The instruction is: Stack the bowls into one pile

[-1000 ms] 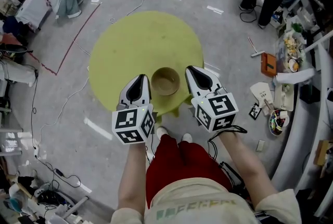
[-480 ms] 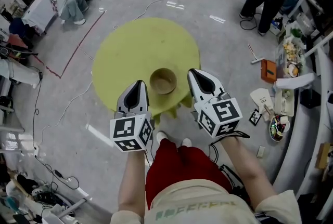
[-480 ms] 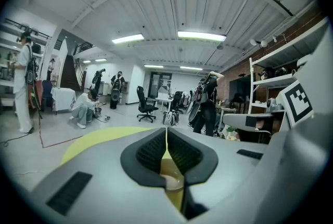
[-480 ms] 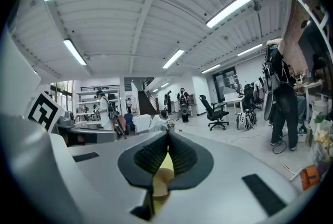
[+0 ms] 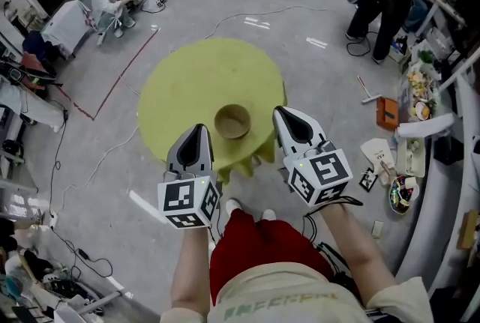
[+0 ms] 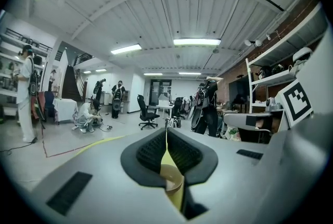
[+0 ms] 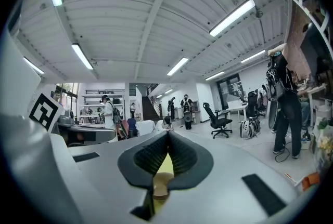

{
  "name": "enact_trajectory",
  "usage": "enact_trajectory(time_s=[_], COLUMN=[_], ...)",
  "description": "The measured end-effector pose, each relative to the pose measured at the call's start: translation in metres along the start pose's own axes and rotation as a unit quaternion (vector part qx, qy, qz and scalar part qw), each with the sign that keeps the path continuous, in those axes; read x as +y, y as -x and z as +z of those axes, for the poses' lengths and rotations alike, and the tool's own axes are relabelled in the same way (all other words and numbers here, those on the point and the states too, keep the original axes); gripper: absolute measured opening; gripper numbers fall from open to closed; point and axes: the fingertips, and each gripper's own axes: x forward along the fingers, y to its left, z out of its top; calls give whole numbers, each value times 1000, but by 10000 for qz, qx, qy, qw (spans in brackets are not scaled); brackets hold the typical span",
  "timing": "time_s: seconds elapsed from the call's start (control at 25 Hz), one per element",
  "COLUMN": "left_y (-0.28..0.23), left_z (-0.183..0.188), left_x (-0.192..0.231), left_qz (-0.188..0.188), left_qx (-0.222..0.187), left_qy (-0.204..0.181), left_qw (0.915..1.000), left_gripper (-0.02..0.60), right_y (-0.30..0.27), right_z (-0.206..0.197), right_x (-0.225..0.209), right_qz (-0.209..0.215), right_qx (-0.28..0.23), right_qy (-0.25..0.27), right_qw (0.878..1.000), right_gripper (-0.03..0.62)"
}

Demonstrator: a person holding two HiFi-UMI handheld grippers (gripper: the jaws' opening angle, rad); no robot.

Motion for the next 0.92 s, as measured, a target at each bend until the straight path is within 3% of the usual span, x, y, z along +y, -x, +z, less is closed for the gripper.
enact_trajectory(time_s=[0.48,0.92], left_y=[39,62], left_z=[20,26], left_x=[-24,-20], left_qz=[48,76], left_qx=[-327,-414], left_qy=[-86,-80], left_qw=[9994,9991], left_gripper=[28,26], right_y=[40,60], right_z=[21,40], right_x=[7,17], right_qz=[51,36], right_qx=[-250,-474], right_qy=[49,91], right_qw=[9997,9988], right_gripper=[35,35])
